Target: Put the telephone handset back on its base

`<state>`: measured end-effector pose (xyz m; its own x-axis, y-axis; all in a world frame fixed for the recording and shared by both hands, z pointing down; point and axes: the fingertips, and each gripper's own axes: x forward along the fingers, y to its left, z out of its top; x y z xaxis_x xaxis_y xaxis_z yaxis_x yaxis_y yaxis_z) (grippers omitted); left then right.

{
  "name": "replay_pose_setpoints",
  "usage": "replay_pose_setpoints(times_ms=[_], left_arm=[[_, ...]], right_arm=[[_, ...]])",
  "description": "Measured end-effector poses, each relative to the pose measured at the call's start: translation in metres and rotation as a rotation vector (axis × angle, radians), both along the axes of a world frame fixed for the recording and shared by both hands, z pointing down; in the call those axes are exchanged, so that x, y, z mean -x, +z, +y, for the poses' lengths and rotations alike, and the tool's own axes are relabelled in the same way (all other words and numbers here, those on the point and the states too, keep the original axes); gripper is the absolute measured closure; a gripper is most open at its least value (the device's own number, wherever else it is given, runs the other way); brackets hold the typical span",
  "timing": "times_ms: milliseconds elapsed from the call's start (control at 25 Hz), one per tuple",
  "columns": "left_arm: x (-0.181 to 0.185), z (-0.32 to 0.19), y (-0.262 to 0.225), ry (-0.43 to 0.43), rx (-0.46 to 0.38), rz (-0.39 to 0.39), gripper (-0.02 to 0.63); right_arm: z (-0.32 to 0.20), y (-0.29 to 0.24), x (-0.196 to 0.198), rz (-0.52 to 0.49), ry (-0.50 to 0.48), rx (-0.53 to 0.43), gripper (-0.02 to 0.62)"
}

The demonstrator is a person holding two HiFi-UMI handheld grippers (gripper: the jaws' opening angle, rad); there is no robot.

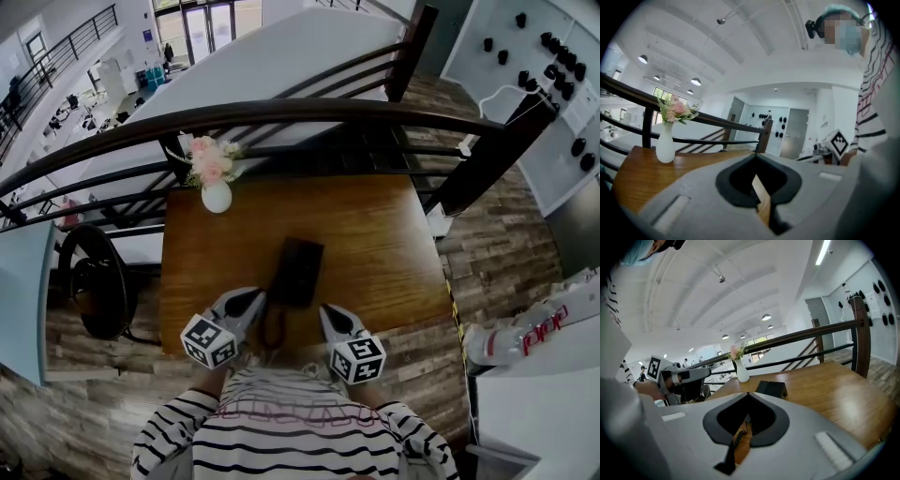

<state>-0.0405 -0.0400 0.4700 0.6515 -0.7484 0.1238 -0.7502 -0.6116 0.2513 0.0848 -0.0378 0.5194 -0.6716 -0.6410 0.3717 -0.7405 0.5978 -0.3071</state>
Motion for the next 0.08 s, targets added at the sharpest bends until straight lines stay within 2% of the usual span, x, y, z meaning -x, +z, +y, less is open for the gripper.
replay_pose_setpoints(times_ms=[80], left_arm=[[0.0003, 0.0007, -0.0012, -0.001, -0.001, 0.002, 0.603]], right_arm=[[0.0009, -0.0007, 0.0007, 0.000, 0.000, 0.000, 0.595]])
